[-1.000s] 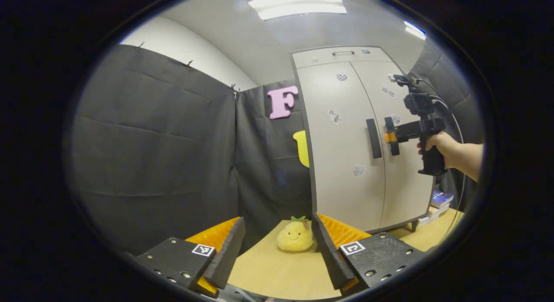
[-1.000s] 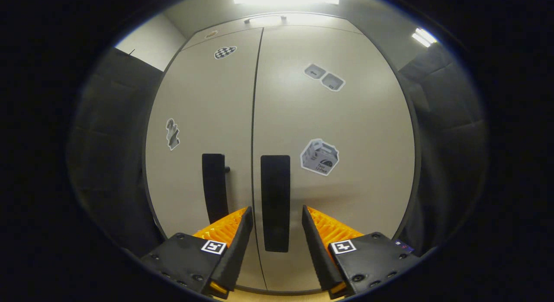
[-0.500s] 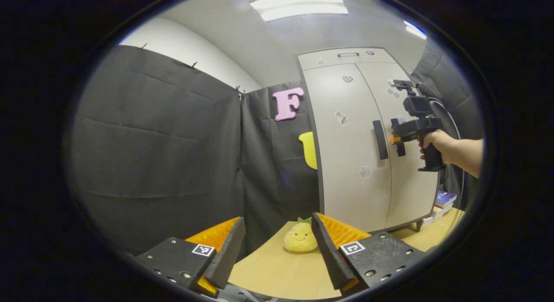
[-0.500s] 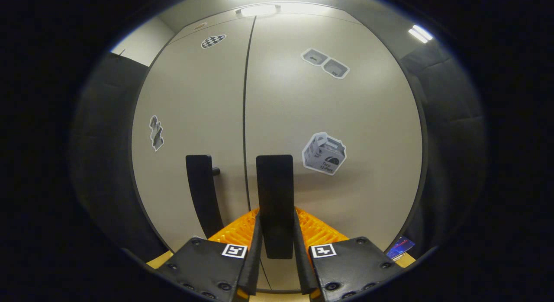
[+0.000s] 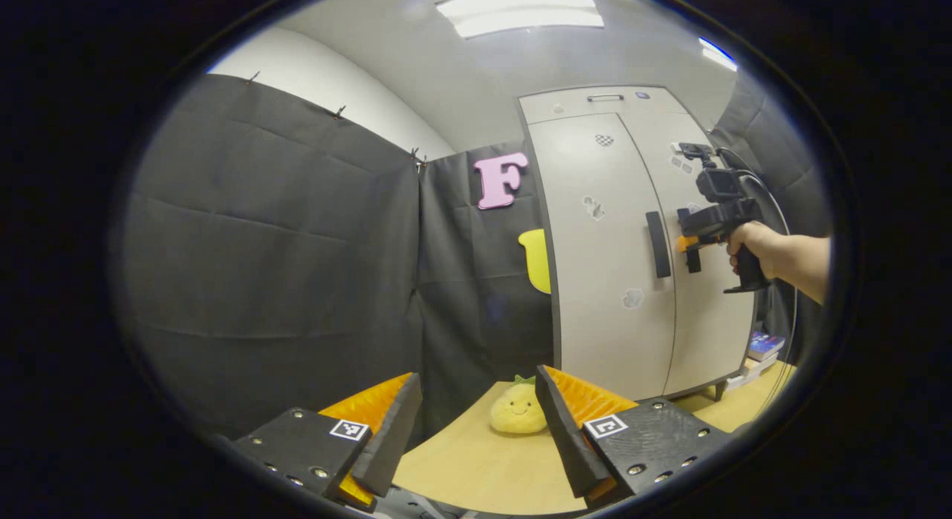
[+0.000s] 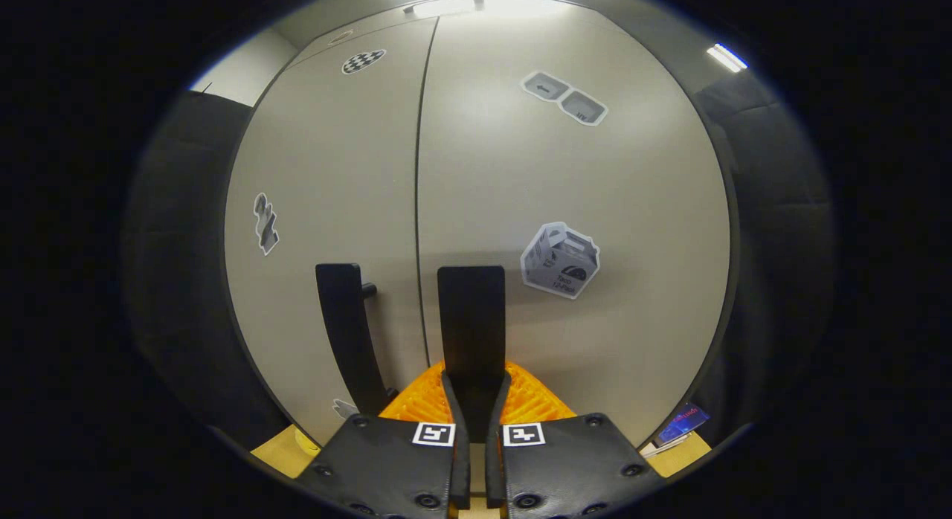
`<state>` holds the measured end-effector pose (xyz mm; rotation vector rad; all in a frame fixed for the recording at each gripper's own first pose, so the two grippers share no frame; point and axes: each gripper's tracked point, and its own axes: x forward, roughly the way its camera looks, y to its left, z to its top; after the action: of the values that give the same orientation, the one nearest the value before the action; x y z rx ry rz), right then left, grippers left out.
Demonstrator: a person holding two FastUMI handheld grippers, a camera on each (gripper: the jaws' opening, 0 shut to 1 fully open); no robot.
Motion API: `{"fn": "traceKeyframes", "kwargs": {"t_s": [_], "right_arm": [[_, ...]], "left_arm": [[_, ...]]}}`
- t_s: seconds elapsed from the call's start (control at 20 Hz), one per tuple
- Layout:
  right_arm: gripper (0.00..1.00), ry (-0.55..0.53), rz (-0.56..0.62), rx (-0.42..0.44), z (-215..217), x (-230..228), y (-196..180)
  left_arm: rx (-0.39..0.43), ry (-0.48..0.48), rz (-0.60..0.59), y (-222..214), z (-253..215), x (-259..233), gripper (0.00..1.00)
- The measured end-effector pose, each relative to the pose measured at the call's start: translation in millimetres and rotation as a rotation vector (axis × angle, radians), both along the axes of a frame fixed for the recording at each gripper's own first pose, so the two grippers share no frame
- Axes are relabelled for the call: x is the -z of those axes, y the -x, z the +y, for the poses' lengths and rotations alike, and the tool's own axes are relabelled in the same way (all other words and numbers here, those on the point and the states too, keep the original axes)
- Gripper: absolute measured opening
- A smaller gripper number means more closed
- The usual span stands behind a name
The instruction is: Open the right door of the double-door shoe cabinet with the right hand, and open the left door with the left hand.
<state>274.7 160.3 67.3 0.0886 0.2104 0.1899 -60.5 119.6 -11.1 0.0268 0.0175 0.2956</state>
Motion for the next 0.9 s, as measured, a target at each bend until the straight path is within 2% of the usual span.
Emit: {"fn": "traceKeyframes", "kwargs": {"t_s": [0.05, 0.1, 0.2, 0.25, 0.4, 0.5, 0.8, 0.85, 0.9], "right_arm": [[0.07, 0.000, 0.004, -0.010, -1, 1, 3], [0.10, 0.000, 0.003, -0.017, -1, 0, 5], [0.07, 0.004, 0.000, -0.032, -2, 0, 15], [0.10, -0.006, 0.002, -0.041, -2, 0, 19], [0.07, -0.015, 0.007, -0.069, -10, -3, 33], [0.10, -0.016, 0.009, -0.079, -13, -3, 41], [0.07, -0.016, 0.029, -0.119, -26, -4, 66], [0.10, -0.014, 0.033, -0.124, -26, -3, 66], [0.06, -0.015, 0.034, -0.129, -27, -3, 68]], "left_arm": [[0.005, 0.001, 0.000, 0, -1, 0, 0.89], [0.012, 0.001, -0.002, 0, -2, -1, 0.89], [0.028, -0.002, -0.007, 1, -4, -3, 0.89], [0.038, -0.004, -0.010, 2, -6, -4, 0.90], [0.067, -0.002, -0.017, 4, -12, -10, 0.90], [0.087, 0.001, -0.018, 3, -18, -10, 0.90], [0.149, 0.015, -0.019, -13, -46, -8, 0.90], [0.159, 0.016, -0.018, -15, -49, -8, 0.90], [0.170, 0.015, -0.020, -17, -53, -8, 0.89]]}}
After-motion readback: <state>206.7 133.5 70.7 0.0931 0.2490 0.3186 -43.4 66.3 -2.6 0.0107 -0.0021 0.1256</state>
